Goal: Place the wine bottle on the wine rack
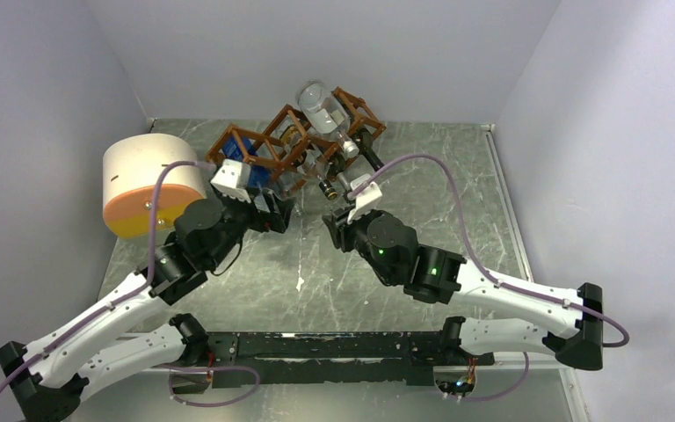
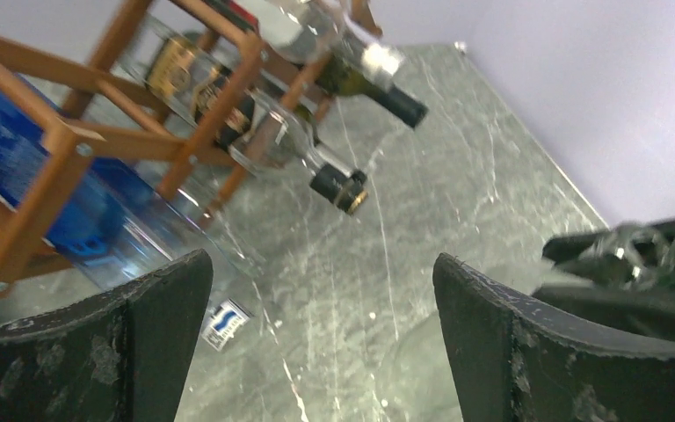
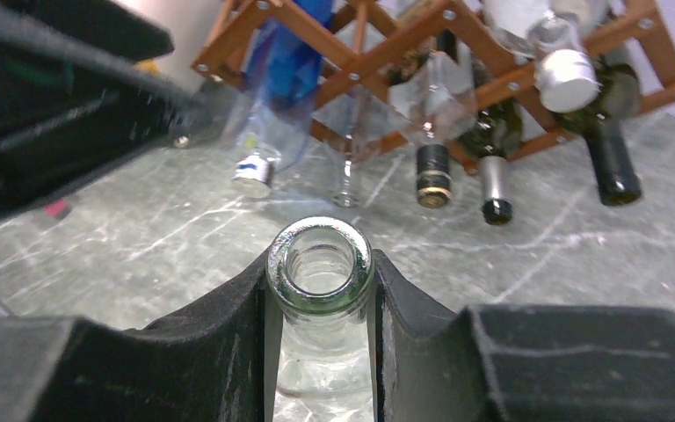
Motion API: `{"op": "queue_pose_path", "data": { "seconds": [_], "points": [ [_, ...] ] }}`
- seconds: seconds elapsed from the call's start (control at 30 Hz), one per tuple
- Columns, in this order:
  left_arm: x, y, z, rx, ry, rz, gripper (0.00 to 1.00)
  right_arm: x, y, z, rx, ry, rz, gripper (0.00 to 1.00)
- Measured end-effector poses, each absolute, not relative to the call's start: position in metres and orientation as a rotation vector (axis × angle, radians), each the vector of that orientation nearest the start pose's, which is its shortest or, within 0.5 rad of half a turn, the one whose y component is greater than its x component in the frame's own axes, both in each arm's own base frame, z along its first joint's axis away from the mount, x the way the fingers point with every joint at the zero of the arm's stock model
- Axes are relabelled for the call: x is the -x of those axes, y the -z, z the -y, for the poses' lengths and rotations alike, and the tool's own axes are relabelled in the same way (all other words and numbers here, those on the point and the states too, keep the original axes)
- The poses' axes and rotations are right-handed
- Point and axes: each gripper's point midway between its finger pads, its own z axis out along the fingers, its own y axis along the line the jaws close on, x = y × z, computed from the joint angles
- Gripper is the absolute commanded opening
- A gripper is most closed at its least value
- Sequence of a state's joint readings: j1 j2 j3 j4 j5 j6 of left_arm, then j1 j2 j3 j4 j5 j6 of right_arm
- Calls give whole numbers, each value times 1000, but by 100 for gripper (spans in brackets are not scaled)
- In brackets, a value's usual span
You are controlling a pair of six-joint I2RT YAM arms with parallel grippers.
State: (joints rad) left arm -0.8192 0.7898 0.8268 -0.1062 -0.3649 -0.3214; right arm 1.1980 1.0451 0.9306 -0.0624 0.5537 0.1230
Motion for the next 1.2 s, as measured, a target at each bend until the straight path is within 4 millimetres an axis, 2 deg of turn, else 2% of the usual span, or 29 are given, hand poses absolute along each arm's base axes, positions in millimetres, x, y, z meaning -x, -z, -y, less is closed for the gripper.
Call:
{"op": "queue_pose_path", "data": {
  "seconds": [0.13,0.37,0.57,0.7,0.87,1.2],
  "points": [
    [-250,-289,210,-190,608,-1714,99,-217,-290,-280,450,-418,-1695,0],
    [-248,-274,235,-289,678,-1747,99,-219,-296,-262,374,-388,-1702,0],
    [-220,-249,267,-577,822,-1710,98,-218,-311,-252,308,-413,-1683,0],
    [-203,-247,282,-718,915,-1631,97,-215,-323,-248,291,-450,-1662,0],
    [-195,-254,291,-792,961,-1543,95,-206,-335,-248,312,-524,-1634,0],
    [-180,-245,310,-935,1060,-1478,95,-181,-364,-264,449,-709,-1519,0]
  ]
}}
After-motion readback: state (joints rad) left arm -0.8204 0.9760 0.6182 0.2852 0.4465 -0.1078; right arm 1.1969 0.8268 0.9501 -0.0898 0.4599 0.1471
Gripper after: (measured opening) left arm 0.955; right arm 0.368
